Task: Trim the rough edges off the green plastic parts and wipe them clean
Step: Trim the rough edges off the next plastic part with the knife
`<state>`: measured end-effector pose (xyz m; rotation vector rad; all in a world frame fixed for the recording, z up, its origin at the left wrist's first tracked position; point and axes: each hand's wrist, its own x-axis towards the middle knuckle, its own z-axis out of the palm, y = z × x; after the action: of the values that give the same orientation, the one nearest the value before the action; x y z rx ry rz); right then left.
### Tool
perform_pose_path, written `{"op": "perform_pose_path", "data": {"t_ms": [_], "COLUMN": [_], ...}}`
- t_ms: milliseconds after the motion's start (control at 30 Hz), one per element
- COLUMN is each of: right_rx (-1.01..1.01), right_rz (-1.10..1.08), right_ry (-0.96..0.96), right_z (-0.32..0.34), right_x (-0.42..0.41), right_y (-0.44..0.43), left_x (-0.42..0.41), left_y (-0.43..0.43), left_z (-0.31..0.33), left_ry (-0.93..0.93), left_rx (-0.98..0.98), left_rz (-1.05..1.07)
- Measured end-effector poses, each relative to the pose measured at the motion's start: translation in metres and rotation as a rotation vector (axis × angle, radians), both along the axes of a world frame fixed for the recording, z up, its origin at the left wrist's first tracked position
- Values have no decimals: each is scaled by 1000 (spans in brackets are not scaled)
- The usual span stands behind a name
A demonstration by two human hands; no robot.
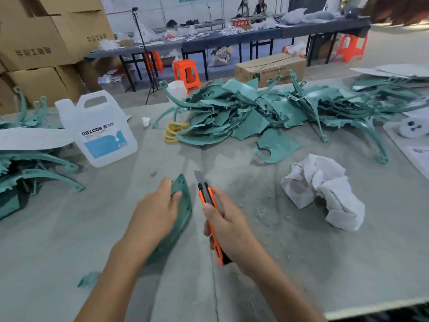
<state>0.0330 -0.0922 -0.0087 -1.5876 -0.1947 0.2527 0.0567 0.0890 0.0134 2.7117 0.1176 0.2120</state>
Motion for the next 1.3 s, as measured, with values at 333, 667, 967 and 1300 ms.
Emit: {"op": "perform_pose_path", "data": {"t_ms": [333, 667, 967, 1300], "right_rx": [-103, -923, -917, -863], "right_rz": [-33, 23, 62, 54], "right_ry": [34, -171, -91, -61], "right_z": [-17, -21, -20, -29], "right_x": [9, 17, 16, 15], "right_y": [25, 35, 34, 23], "left_x": [-2, -5, -2, 0], "left_y": [-1, -6, -2, -2], "left_z": [-1, 2, 1, 1], "left_ry": [2, 11, 11, 13], "left_rx": [-59, -57, -45, -65], "left_rz": [3, 0, 20, 42]}}
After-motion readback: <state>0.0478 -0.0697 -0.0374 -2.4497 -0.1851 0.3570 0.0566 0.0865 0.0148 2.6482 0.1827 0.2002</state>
